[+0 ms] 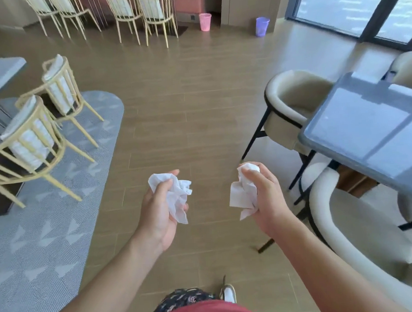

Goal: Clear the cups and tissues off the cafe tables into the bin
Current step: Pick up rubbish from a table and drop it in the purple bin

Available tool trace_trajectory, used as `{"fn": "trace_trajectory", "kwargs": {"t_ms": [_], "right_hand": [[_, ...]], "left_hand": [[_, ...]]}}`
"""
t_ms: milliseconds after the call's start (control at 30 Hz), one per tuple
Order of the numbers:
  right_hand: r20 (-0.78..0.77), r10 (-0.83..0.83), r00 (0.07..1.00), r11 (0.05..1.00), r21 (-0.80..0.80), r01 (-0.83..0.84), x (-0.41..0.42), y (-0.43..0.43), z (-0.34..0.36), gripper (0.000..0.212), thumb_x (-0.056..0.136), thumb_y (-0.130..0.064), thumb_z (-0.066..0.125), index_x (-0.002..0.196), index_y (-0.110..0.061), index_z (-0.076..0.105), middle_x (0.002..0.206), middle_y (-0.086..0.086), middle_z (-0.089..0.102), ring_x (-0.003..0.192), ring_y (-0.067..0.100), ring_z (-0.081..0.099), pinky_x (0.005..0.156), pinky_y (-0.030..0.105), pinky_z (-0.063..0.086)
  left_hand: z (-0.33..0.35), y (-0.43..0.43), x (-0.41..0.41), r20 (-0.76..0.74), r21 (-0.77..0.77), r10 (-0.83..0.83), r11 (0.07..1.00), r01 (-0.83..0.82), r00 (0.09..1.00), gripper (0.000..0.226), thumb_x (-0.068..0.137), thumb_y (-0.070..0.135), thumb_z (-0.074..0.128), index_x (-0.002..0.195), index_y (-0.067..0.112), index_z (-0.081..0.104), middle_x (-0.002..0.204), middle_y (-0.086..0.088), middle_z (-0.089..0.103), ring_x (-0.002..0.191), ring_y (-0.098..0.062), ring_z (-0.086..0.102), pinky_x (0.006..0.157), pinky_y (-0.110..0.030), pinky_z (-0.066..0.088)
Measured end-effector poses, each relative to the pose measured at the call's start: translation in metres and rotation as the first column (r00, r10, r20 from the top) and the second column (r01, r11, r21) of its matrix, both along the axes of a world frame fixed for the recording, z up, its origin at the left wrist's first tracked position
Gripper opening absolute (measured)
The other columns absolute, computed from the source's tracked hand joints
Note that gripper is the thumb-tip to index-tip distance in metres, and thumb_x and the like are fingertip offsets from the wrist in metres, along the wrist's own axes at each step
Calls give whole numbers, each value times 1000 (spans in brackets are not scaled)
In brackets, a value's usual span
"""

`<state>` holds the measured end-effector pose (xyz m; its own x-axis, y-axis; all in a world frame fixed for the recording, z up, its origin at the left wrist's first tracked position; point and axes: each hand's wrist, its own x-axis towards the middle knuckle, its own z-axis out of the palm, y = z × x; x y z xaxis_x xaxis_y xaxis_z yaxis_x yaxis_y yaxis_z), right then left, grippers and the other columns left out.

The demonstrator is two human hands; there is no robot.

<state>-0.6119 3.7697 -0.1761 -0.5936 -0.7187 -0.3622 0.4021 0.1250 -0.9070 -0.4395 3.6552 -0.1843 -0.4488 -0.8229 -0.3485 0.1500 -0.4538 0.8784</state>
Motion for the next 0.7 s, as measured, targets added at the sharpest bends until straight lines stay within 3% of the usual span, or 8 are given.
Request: {"fn": "trace_trajectory", "kwargs": {"t_ms": [233,367,500,567,633,700], "right_hand": [[23,-1,1000,1000,22,0,-116,-107,-6,7,99,-22,60,101,-19,66,82,-5,58,70,14,65,49,29,39],[18,-8,1000,1000,28,7,-177,-187,-22,6,99,-22,60,99,-22,66,82,-5,58,69,13,65,49,29,40],[29,-37,999,999,24,37,-239,-283,-30,7,100,-22,60,101,-21,66,84,-5,58,68,14,64,48,28,39],[35,-58,998,998,40,56,-271,-329,-25,8,99,-24,61,101,-20,67,85,-5,58,69,16,63,47,27,39],[13,-46,999,999,14,46,-304,-374,-17,7,99,-25,62,98,-21,67,83,-5,58,69,17,62,48,28,40],[13,-54,998,999,3,54,-335,-412,-11,7,99,-25,62,95,-25,67,81,-6,59,69,17,62,51,30,40]], "left_hand": [[-6,-109,-113,-30,37,40,999,-39,999,32,81,28,61,112,23,66,95,-8,74,66,-17,55,59,-29,40],[-22,-191,-177,-25,42,27,999,-26,999,18,95,23,57,110,25,67,96,-8,74,65,-17,52,59,-30,40],[-32,-290,-246,-39,43,0,999,2,999,19,101,18,51,114,22,63,90,-6,74,64,-17,53,58,-29,38],[-25,-339,-280,-29,45,-16,999,17,999,20,93,20,58,114,20,61,93,-9,74,67,-16,58,56,-28,39],[-14,-387,-315,-36,26,-34,999,35,999,36,81,24,62,117,18,61,94,-9,73,68,-16,59,56,-29,39],[-6,-429,-348,-22,13,-49,999,49,999,38,81,24,62,118,17,62,90,-6,74,68,-15,60,57,-29,40]]}}
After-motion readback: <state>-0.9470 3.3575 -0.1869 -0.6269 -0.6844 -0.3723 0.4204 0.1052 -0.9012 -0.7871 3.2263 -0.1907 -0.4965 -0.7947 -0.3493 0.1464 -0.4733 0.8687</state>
